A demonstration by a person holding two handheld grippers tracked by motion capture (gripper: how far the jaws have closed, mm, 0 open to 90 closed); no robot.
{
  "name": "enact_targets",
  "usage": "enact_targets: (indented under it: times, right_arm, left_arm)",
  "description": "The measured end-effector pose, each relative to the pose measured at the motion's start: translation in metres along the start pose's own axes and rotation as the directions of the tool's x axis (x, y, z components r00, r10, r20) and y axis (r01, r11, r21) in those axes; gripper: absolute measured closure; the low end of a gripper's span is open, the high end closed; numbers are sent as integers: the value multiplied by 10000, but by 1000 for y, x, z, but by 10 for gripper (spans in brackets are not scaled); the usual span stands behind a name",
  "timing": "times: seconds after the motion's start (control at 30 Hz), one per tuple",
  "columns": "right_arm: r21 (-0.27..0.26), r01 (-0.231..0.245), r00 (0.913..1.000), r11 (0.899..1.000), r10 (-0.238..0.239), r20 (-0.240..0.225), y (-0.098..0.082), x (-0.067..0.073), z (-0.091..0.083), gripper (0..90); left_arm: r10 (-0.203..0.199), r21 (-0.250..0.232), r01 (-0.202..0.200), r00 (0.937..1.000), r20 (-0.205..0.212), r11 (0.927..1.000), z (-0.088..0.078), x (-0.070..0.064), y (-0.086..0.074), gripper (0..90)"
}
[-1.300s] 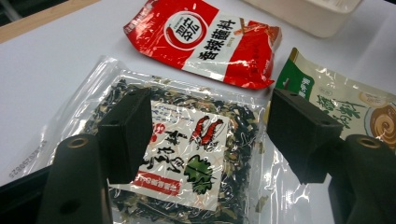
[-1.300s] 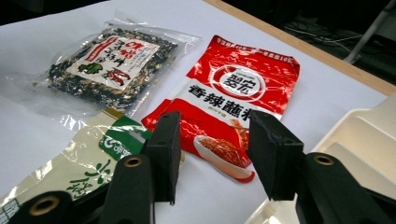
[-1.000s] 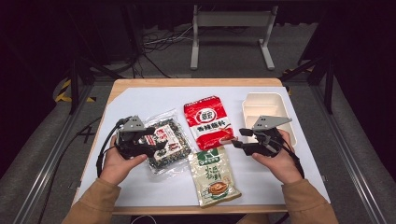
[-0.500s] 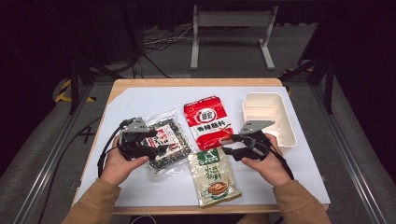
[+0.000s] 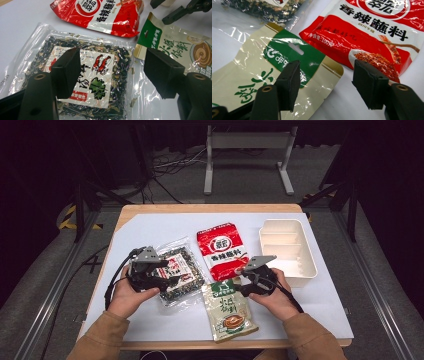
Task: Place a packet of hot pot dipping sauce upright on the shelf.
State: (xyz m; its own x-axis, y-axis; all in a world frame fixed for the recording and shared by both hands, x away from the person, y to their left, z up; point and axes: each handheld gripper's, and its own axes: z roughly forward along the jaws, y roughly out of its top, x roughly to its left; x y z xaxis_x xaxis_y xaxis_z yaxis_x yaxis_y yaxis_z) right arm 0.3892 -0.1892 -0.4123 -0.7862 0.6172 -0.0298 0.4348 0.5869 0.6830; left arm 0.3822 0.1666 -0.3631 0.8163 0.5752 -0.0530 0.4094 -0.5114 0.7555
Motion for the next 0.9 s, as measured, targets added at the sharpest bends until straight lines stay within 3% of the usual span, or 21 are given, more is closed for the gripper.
enact_targets:
  times: [0.27, 0.43, 0.63, 0.9]
  right_arm:
    - [9, -62, 10000, 10000, 62, -38, 1, 5, 9, 344]
    - [156, -82, 9992, 9998, 88, -400, 0, 5, 18, 303]
    - [113, -505, 9962, 9987, 512, -706, -2, 0, 23, 290]
    - [444, -425, 9920, 9981, 475, -1172, -4, 1, 27, 293]
  left_arm:
    - [50, 59, -50, 10000, 0, 10000, 1, 1, -1, 307]
    - [61, 53, -61, 10000, -31, 10000, 1, 1, -1, 308]
    - [4, 84, -3, 10000, -87, 10000, 2, 3, -2, 308]
    - [38, 129, -36, 9999, -133, 9999, 3, 2, -2, 309]
